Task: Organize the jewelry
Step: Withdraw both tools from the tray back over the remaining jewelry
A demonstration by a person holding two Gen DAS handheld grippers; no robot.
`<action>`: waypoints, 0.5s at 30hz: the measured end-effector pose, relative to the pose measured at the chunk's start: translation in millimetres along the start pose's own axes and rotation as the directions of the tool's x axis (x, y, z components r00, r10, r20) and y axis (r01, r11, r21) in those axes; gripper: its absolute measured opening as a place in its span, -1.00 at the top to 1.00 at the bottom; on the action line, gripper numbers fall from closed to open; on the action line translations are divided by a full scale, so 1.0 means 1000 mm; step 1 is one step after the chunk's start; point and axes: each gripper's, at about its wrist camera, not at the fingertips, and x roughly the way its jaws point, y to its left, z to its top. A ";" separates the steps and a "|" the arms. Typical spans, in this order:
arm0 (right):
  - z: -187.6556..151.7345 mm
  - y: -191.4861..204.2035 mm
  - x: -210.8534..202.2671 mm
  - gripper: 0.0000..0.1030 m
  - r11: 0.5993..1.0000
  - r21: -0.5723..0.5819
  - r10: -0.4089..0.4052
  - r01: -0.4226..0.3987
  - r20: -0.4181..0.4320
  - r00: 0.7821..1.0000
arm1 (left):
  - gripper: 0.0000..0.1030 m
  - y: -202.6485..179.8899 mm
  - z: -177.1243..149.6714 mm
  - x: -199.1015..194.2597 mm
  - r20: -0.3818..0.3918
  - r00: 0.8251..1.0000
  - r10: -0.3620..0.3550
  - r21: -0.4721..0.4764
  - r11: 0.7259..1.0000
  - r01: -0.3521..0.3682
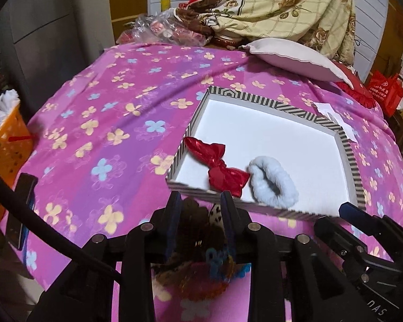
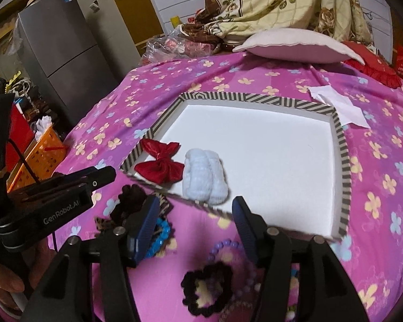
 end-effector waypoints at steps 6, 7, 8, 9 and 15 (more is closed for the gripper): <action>-0.015 0.003 -0.021 -0.16 1.000 -0.010 -0.009 0.009 0.020 1.000 | 0.02 -0.003 -0.017 -0.020 0.030 1.000 0.007 0.002 1.000 -0.007; -0.018 0.003 -0.024 -0.18 1.000 -0.008 -0.008 0.008 0.024 1.000 | 0.02 -0.003 -0.021 -0.023 0.033 0.999 0.007 0.000 1.000 -0.007; -0.021 0.003 -0.028 -0.18 1.000 -0.007 -0.008 0.008 0.024 1.000 | 0.02 -0.003 -0.025 -0.026 0.036 0.999 0.006 -0.001 1.000 -0.006; -0.022 0.003 -0.030 -0.19 1.000 -0.007 -0.008 0.008 0.024 1.000 | 0.02 -0.004 -0.027 -0.028 0.038 0.999 0.005 -0.001 1.000 -0.005; -0.033 0.004 -0.044 -0.22 1.000 -0.014 -0.020 0.021 0.030 0.999 | 0.02 -0.006 -0.043 -0.041 0.052 0.999 0.008 0.001 1.000 -0.008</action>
